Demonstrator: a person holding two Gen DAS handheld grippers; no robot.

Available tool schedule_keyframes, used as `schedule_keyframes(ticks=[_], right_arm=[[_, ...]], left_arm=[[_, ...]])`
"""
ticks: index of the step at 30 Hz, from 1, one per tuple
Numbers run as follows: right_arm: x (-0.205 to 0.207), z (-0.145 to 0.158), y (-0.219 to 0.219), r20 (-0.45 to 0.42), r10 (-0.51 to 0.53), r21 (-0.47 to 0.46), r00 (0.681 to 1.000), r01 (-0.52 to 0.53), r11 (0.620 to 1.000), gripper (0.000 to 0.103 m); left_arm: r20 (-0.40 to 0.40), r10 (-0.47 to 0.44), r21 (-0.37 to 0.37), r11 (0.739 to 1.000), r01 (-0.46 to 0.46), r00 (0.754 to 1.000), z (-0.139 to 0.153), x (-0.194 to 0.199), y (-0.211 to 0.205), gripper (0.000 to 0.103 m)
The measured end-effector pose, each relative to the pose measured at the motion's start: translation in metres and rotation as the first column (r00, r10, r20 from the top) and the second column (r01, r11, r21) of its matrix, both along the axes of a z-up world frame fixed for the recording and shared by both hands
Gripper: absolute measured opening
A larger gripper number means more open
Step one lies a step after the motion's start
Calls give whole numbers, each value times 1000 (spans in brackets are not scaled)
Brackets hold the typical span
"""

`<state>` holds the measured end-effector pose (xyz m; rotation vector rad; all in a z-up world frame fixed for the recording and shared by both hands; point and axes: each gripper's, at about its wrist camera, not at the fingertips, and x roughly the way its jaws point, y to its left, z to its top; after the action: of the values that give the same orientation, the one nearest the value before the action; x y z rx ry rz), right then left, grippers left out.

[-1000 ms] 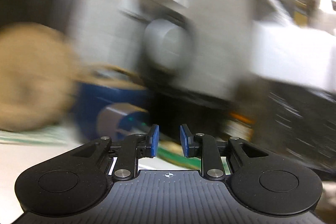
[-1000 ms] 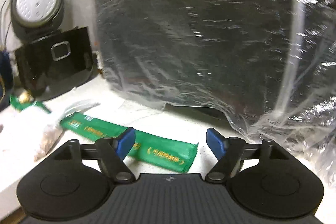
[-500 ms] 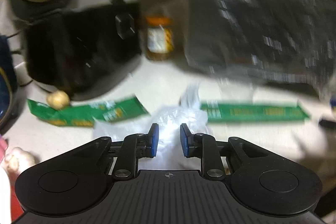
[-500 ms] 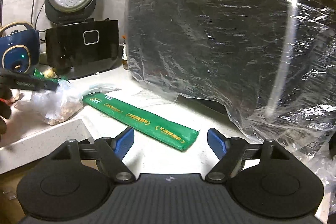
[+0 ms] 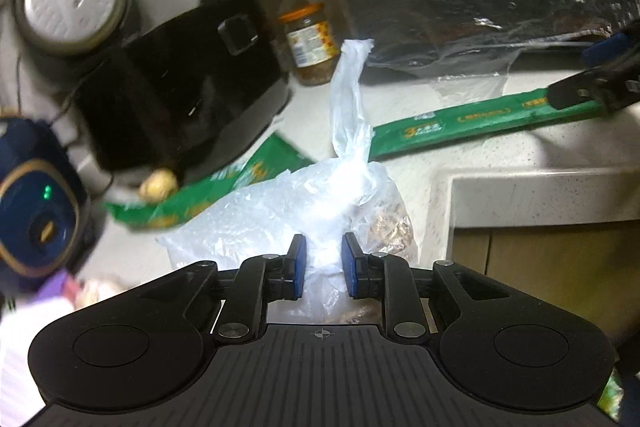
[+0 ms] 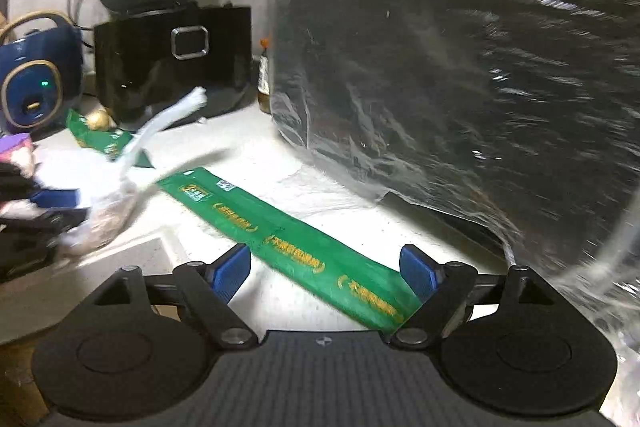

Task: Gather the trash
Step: 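Grasp the clear plastic bag with the left gripper while the right reaches the green wrapper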

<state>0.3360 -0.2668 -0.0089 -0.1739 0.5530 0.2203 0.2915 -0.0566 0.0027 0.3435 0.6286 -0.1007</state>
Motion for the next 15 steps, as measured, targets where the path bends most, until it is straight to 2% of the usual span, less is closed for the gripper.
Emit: schedule_keyframes(ticks=[4, 7, 10, 15], right_arm=[[25, -3, -5, -96, -31, 101, 995, 41, 994, 82], [33, -9, -1, -171, -33, 160, 985, 61, 985, 82], [26, -13, 15, -185, -12, 174, 983, 45, 984, 85], [1, -15, 52, -208, 147, 148, 967, -117, 982, 85]], left_arm=[[-34, 3, -161, 987, -9, 999, 3, -19, 29, 13], [-58, 40, -291, 955, -55, 998, 5, -29, 52, 12], [-47, 66, -332, 940, -78, 997, 8, -38, 64, 10], [5, 95, -401, 912, -85, 995, 15, -47, 74, 10]])
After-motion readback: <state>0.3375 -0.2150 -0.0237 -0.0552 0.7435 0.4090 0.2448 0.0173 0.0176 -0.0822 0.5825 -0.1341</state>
